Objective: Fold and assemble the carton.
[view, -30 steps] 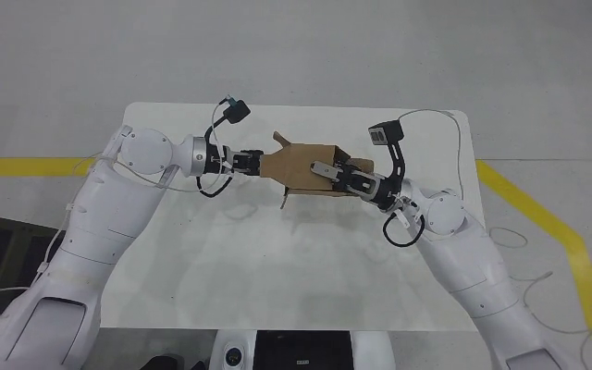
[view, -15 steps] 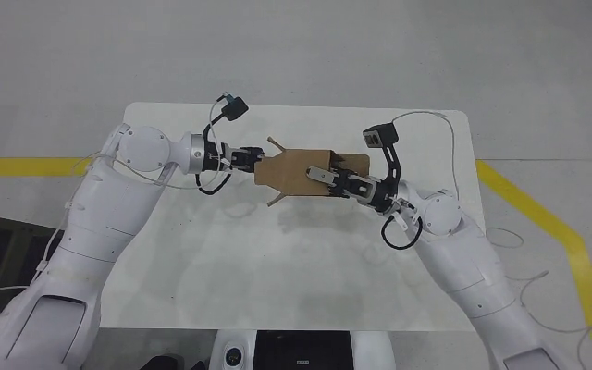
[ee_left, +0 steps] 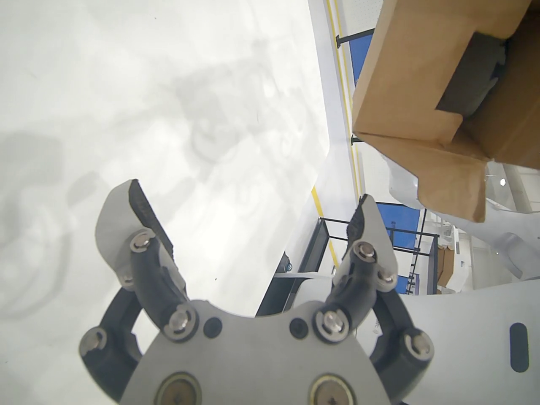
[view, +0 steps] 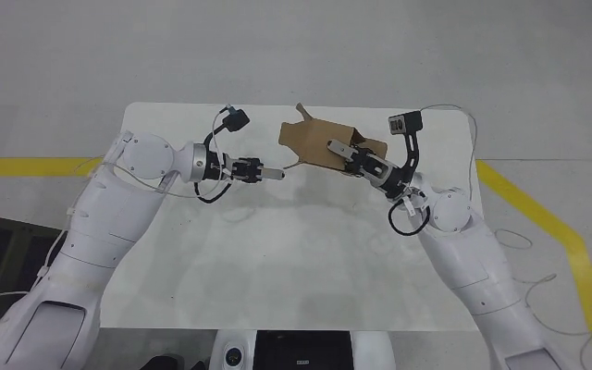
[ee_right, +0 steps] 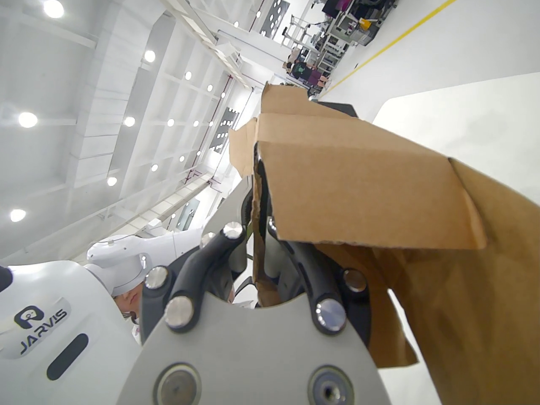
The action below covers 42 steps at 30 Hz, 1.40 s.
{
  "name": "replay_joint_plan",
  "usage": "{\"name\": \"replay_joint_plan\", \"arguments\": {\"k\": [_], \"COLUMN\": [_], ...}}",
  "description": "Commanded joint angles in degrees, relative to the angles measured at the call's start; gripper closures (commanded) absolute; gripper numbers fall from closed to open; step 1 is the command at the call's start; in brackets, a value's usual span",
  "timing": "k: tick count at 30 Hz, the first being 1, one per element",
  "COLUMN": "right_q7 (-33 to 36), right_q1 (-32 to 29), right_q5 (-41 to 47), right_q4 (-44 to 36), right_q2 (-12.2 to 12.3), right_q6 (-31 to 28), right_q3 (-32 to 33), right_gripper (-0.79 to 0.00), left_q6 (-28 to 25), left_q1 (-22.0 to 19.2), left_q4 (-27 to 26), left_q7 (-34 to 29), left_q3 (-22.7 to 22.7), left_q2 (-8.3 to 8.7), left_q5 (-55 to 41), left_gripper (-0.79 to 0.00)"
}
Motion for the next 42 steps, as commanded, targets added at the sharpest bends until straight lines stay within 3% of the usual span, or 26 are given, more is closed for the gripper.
{"name": "replay_joint_plan", "arguments": {"k": [1,20,37,42], "right_q7": [-0.8,2.7,2.2,5.6], "right_q1": [-0.1,-0.1,-0.6,-1.7], "right_q5": [-1.1,-6.3,-7.9,-6.7], "right_q4": [-0.1,-2.1,-2.1,-2.1], "right_q2": [-0.2,-0.8,-1.0,-0.5], "right_q6": [0.5,3.0,4.3,5.1], "right_q3": [-0.5,-3.6,-2.6,-1.3], "right_gripper": [0.000,0.000,0.000,0.000], "left_q6": [0.2,0.8,0.7,0.5], "left_q1": [0.2,-0.1,0.0,-0.1], "left_q4": [-0.8,-0.3,-1.5,-0.4], "left_q7": [-0.4,-0.5,-1.4,-1.2], "left_q3": [0.2,-0.6,0.1,-0.3], "left_q2": [-0.01,0.10,0.01,0.15], "left_q5": [-0.3,-1.7,-2.1,-1.4], "left_gripper": [-0.785,-0.785,-0.785,-0.785]}}
